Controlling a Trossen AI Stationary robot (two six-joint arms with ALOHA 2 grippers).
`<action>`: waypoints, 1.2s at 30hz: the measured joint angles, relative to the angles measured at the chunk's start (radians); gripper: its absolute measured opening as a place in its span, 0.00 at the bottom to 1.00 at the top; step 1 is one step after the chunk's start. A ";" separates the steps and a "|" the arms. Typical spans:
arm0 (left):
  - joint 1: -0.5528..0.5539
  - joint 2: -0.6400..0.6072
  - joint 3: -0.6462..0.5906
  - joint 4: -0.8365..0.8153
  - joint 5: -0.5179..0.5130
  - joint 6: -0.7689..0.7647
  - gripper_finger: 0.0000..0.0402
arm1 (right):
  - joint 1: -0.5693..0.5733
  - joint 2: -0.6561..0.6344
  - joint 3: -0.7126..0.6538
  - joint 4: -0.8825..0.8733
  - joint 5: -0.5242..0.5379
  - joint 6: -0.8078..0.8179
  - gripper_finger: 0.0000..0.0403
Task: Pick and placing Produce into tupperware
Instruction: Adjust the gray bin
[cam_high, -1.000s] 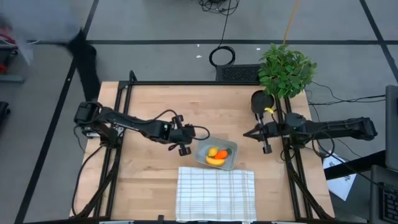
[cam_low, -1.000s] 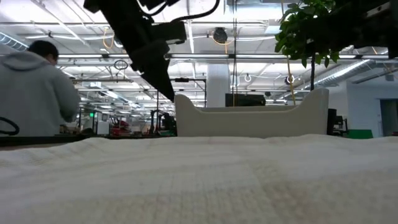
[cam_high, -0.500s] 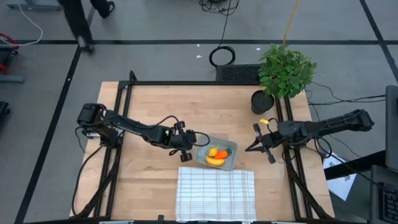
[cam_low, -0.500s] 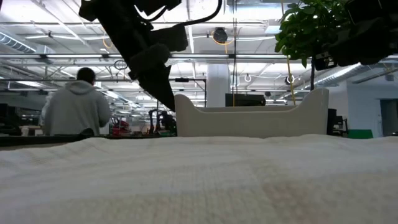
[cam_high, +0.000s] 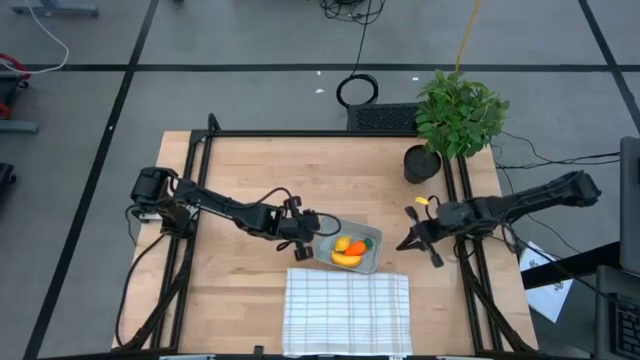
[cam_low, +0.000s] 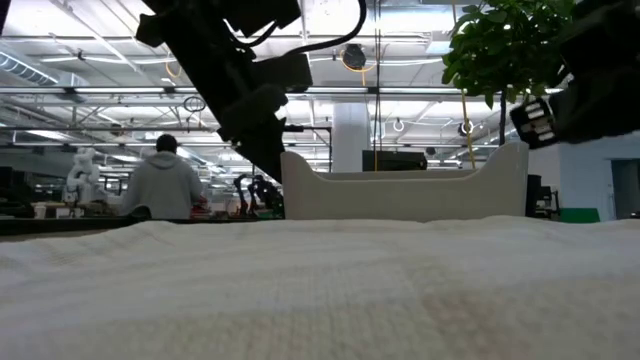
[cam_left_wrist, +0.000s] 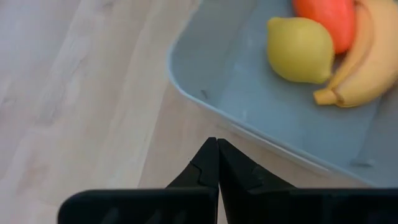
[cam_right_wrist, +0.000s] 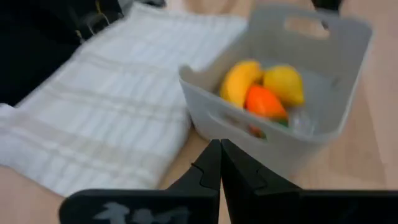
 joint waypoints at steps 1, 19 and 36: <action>0.000 0.000 0.000 0.000 0.014 0.000 0.00 | 0.000 0.013 -0.008 0.008 0.008 0.007 0.00; -0.027 0.000 0.000 0.048 0.049 -0.018 0.00 | -0.038 0.302 -0.024 0.234 0.091 -0.004 0.00; -0.070 0.000 0.000 0.054 0.052 -0.028 0.00 | -0.160 0.474 -0.025 0.441 0.088 -0.029 0.00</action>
